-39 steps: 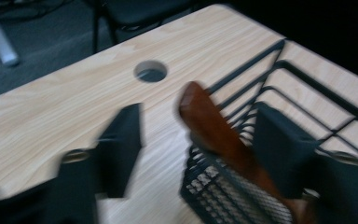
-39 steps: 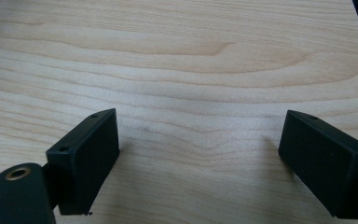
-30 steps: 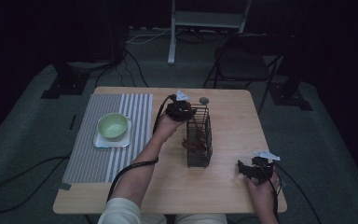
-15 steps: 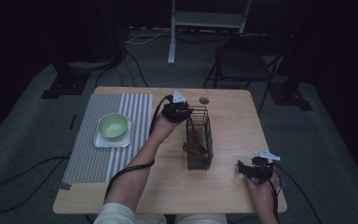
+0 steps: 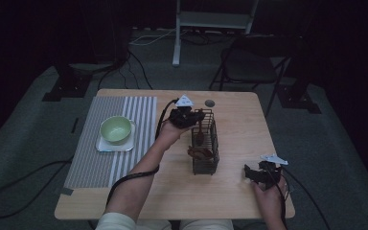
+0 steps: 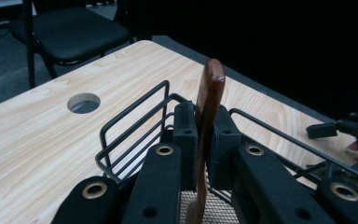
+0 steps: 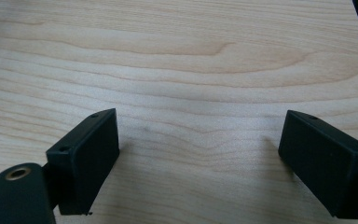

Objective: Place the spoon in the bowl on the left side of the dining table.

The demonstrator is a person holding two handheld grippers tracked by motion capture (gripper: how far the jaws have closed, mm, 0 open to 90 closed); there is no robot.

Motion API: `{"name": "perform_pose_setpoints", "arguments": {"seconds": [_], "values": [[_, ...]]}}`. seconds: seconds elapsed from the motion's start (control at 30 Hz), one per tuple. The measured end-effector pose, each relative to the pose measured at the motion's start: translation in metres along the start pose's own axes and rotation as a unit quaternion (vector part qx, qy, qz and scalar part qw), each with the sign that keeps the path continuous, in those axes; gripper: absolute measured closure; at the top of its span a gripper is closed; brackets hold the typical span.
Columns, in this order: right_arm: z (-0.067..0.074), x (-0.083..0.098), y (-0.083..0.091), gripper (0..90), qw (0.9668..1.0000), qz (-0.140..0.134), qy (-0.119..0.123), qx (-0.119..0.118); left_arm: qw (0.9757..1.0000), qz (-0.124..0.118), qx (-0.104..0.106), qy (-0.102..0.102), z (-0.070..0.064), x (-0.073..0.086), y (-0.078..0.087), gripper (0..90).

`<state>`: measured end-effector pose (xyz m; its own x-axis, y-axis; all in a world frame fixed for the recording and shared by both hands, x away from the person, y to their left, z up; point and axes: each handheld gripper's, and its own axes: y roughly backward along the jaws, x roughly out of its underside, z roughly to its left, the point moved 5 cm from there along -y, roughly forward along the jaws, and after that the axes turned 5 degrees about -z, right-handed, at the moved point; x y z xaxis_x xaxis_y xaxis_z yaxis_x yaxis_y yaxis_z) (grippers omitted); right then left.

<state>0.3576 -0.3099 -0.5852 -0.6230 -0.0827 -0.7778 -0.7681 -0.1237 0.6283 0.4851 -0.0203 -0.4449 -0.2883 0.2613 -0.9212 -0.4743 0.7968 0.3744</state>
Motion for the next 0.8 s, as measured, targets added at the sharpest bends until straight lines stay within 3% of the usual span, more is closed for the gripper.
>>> {"name": "perform_pose_setpoints", "arguments": {"seconds": [0.4, 0.8], "values": [[0.000, 0.000, 0.000, 11.5, 1.0000, 0.000, 0.000, 0.000, 0.9998, -0.013, -0.012, -0.006, -0.002, -0.011, 0.008, 84.2], [0.000, 0.000, 0.000, 11.5, 1.0000, 0.000, 0.000, 0.000, 0.9995, -0.029, -0.003, -0.010, -0.008, -0.025, 0.019, 84.3]]}}
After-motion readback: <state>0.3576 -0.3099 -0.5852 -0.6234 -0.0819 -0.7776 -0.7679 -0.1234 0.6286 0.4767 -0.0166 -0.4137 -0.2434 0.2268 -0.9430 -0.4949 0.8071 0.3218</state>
